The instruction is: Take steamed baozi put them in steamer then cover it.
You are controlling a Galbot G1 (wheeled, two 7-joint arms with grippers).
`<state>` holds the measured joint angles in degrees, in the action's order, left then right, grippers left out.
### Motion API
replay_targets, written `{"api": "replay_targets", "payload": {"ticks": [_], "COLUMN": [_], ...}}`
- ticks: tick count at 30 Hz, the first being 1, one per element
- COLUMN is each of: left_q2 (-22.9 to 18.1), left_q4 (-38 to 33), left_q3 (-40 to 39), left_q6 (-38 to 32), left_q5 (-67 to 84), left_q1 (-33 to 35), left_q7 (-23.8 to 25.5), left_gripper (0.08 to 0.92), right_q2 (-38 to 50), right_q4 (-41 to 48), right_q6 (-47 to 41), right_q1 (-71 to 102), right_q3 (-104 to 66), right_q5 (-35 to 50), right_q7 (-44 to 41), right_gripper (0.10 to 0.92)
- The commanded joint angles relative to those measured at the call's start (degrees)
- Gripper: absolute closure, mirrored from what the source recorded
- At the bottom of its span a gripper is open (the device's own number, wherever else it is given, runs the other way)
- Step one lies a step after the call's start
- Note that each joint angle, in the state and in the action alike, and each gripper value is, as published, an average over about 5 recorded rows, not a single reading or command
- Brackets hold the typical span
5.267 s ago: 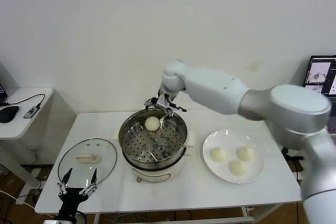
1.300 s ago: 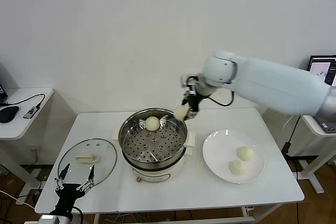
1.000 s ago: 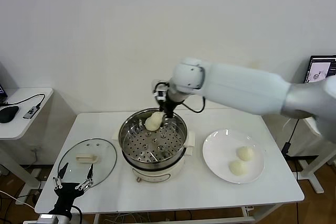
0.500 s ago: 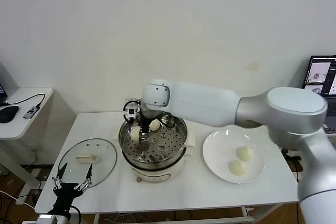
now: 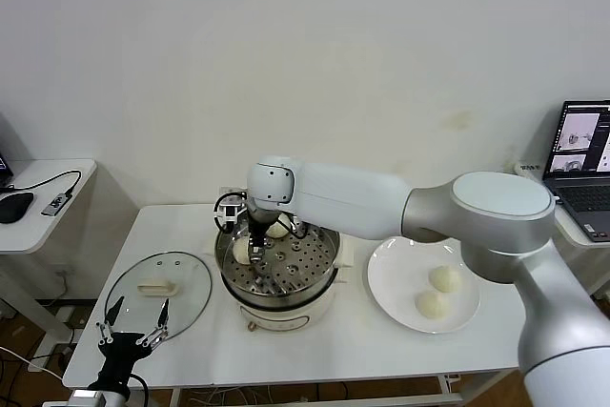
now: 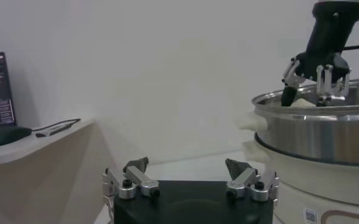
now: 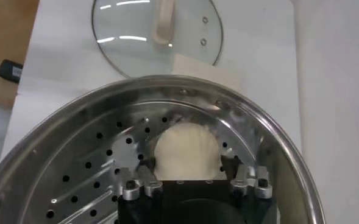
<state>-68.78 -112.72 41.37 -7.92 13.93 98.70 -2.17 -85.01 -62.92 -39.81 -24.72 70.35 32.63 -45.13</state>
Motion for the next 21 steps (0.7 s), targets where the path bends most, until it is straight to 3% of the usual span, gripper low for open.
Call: {"api": "replay_targets", "payload": {"ticks": [1, 10, 21], "left_q2": [0.09, 0.33, 0.59], "left_q4": [-0.06, -0.17, -0.08], "left_q3": [0.05, -0.02, 0.15], "left_q6": [0.04, 0.16, -0.06], "left_q5": [-0.01, -0.12, -0.05], "left_q1": [0.05, 0.28, 0.85], "left_q7": [0.01, 0.09, 0.05], "left_gripper": [0.177, 0.177, 0.177], "right_q2": [2.37, 17.28, 43.16], "right_q4": [-2.51, -16.55, -29.84], "right_q6": [-0.12, 4.61, 17.90], "right_q1": [-3.22, -14.15, -15.06], "right_q3": [-0.30, 1.42, 3.87], "right_q5": [-0.37, -2.09, -16.98], "right_q7": [-3.02, -12.68, -22.40], "right_gripper": [0.205, 0.203, 0.203]}}
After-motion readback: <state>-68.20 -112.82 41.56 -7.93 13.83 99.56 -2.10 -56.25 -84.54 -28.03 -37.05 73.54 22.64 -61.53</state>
